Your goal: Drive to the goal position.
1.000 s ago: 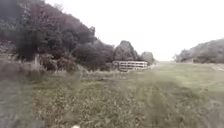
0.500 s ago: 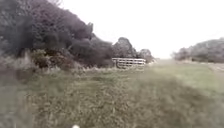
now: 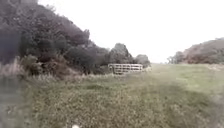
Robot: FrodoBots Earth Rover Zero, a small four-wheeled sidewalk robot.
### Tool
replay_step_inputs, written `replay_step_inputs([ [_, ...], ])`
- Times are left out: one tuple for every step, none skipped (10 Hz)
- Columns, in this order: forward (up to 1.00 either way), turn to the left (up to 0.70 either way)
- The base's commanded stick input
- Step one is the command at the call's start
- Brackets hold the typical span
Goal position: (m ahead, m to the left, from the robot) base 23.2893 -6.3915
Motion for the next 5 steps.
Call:
replay_step_inputs([
  [0.70,-0.14],
  [0.70,-0.14],
  [0.44,-0.34],
  [0.15,-0.58],
  [0.00,-0.70],
])
